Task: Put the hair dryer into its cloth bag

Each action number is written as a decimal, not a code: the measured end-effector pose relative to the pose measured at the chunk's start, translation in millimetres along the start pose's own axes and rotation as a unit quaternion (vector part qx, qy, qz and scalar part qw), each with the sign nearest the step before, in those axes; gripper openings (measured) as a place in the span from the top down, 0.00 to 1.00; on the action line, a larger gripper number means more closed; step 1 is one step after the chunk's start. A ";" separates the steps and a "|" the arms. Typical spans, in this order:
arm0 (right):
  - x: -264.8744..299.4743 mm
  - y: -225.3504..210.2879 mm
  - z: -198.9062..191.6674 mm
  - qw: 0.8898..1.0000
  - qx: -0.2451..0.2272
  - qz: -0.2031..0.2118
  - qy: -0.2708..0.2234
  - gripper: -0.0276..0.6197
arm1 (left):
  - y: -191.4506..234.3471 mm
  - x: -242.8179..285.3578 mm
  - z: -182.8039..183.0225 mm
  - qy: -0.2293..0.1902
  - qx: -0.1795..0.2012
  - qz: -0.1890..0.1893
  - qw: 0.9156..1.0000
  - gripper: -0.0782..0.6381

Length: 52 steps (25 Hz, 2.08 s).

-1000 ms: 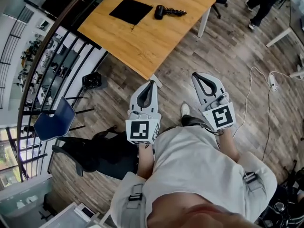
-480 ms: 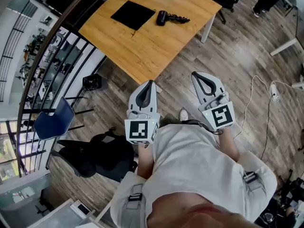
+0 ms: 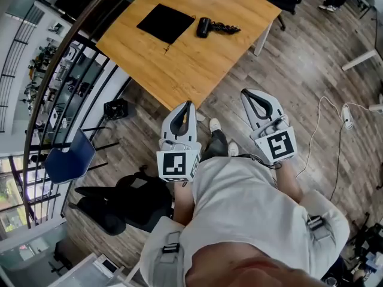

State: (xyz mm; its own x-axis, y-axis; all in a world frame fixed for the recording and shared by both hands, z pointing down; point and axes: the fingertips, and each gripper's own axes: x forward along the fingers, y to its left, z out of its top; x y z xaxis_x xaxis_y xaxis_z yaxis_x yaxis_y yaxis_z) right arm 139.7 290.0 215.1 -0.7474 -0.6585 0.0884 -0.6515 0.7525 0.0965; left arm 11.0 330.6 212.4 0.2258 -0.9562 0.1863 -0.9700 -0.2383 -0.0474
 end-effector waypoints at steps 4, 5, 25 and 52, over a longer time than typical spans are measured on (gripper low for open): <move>26.0 -9.0 -2.7 1.000 -0.004 -0.004 0.006 0.93 | 17.9 23.0 -1.0 0.001 0.001 -0.007 1.000 0.87; 34.1 -11.5 -2.7 1.000 -0.005 -0.005 0.007 0.93 | 23.3 29.9 -0.9 0.002 0.000 -0.010 1.000 0.87; 168.6 -53.1 -10.8 0.998 -0.008 -0.038 0.041 0.93 | 124.2 147.8 -2.5 0.009 -0.010 -0.058 0.998 0.87; 300.5 -123.4 -68.7 0.994 0.009 0.035 0.100 0.92 | 178.9 277.4 -43.9 0.059 -0.047 -0.040 0.996 0.87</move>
State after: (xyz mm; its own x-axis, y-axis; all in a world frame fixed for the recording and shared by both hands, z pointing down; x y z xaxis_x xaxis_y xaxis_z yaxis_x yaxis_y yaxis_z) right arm 4.5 -1.7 297.9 -0.7518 -0.5925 0.2894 -0.6018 0.7959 0.0662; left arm -103.7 30.1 298.6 0.2952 -0.9069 0.3008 -0.9549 -0.2902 0.0624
